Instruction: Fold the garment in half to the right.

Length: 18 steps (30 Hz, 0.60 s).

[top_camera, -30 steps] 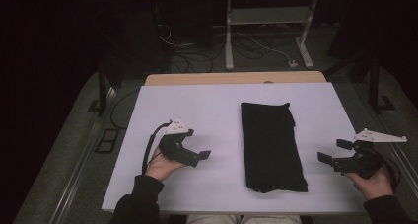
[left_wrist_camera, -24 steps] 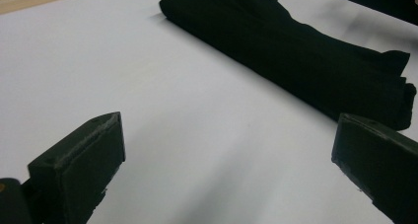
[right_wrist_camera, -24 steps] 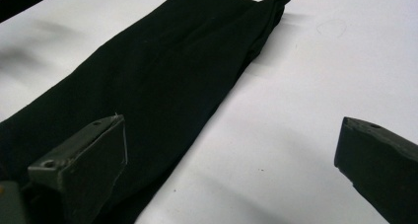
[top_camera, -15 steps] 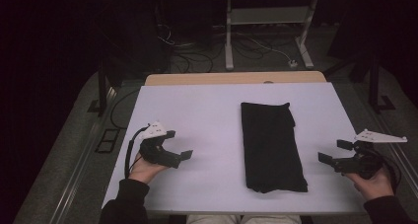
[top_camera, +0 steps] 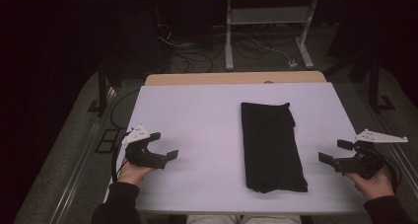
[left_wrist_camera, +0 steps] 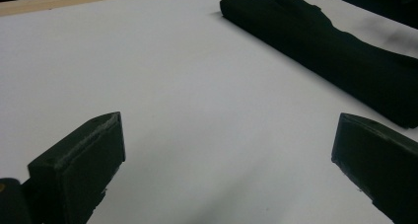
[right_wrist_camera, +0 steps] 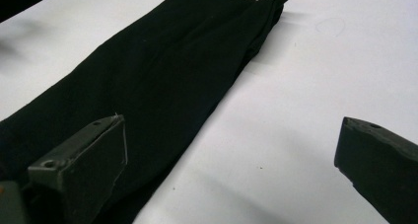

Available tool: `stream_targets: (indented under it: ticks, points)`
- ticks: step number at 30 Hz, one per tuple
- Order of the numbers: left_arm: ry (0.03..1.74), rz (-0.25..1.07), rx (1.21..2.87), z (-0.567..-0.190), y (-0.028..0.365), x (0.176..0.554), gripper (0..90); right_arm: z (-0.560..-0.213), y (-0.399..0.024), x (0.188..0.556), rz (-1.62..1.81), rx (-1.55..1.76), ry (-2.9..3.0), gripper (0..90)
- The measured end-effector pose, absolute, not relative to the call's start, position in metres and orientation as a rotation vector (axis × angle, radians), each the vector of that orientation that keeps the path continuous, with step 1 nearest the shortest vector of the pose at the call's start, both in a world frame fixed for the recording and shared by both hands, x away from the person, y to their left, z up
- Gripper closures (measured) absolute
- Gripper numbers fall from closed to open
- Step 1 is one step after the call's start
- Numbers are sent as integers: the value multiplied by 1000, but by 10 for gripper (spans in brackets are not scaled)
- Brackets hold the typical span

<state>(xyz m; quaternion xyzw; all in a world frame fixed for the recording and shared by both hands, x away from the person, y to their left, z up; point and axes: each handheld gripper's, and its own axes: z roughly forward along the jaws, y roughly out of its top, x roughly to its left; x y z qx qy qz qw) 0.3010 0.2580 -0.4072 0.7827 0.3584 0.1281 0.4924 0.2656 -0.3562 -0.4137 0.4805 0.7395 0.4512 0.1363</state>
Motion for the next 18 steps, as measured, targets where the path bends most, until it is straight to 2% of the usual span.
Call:
stream_targets:
  ticks: [18]
  points:
    - [985,348,1862,-420,292,289,0,-417,-356,268,1296,1396,2161,0]
